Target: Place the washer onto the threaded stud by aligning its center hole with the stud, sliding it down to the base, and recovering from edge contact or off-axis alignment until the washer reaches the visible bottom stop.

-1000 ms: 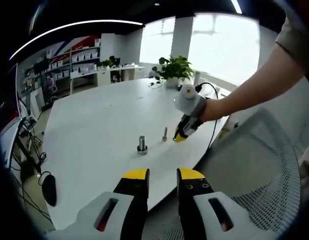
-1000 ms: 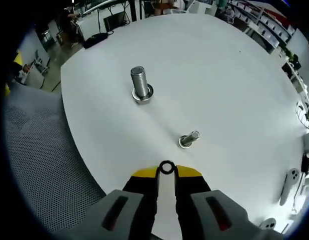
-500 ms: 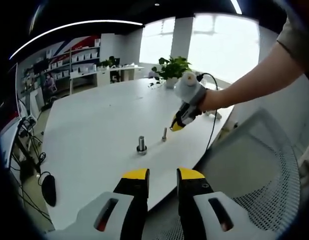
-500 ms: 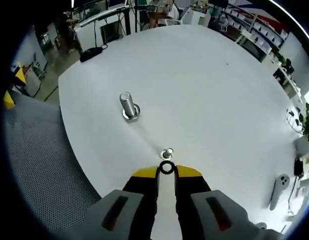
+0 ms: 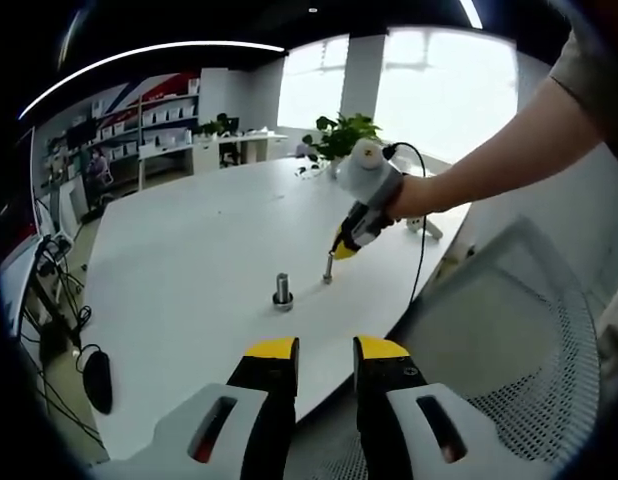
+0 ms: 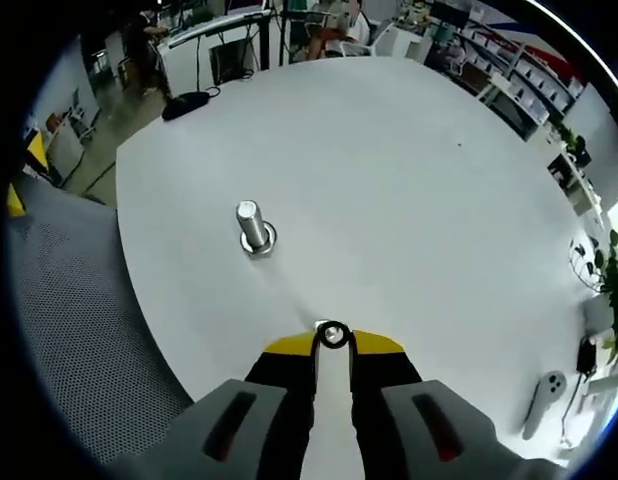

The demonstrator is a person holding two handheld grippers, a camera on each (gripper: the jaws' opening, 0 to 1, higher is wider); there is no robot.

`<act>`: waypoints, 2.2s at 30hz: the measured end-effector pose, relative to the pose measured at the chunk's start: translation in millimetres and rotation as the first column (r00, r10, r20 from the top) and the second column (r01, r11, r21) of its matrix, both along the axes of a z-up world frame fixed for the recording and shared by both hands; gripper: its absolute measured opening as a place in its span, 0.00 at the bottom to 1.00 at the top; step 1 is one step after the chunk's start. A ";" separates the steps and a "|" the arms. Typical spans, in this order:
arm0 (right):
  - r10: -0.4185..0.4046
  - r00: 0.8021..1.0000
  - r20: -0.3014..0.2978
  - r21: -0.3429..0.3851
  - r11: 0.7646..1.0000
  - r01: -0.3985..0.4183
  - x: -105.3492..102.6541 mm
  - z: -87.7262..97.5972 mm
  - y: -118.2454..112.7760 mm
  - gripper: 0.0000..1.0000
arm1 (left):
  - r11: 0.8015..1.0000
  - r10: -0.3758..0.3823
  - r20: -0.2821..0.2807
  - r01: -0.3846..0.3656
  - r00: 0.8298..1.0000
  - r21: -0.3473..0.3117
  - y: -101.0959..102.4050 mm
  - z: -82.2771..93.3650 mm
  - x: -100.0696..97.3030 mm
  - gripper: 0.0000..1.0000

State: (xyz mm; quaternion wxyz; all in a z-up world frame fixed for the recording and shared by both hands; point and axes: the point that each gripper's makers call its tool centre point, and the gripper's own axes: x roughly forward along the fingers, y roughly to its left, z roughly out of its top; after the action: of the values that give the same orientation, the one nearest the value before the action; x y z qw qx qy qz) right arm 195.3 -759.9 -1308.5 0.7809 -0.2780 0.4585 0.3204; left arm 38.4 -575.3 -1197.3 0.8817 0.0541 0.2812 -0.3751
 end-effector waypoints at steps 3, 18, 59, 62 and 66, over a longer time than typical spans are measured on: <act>-0.002 1.000 -0.007 0.005 1.000 0.002 -0.4 0.0 2.3 0.14 | 1.000 0.000 0.000 0.000 1.000 0.000 0.0 0.0 -0.2 0.19; 0.035 0.996 -0.079 -0.052 0.998 -0.039 0.1 -26.2 3.7 0.14 | 1.000 0.002 0.000 -0.002 1.000 0.001 0.4 -0.3 0.0 0.19; -0.119 0.992 0.031 0.164 0.980 0.113 -52.4 37.8 -32.1 0.27 | 1.000 -0.012 -0.005 0.012 1.000 0.001 -1.5 -0.9 -1.6 0.20; -0.138 0.988 0.070 0.200 0.972 0.121 -60.5 56.6 -39.2 0.27 | 1.000 -0.007 -0.008 0.007 1.000 0.003 -0.9 -1.3 -1.6 0.21; -0.163 0.981 0.104 0.235 0.963 0.135 -70.6 76.4 -42.4 0.27 | 1.000 -0.011 -0.008 0.011 1.000 0.005 -1.1 -1.7 -1.9 0.21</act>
State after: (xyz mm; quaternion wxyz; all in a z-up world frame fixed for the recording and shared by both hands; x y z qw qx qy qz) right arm 124.7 -802.3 -1232.2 0.8561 -0.1710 0.3896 0.2933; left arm 36.5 -576.3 -1199.1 0.8785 0.0566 0.2852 -0.3791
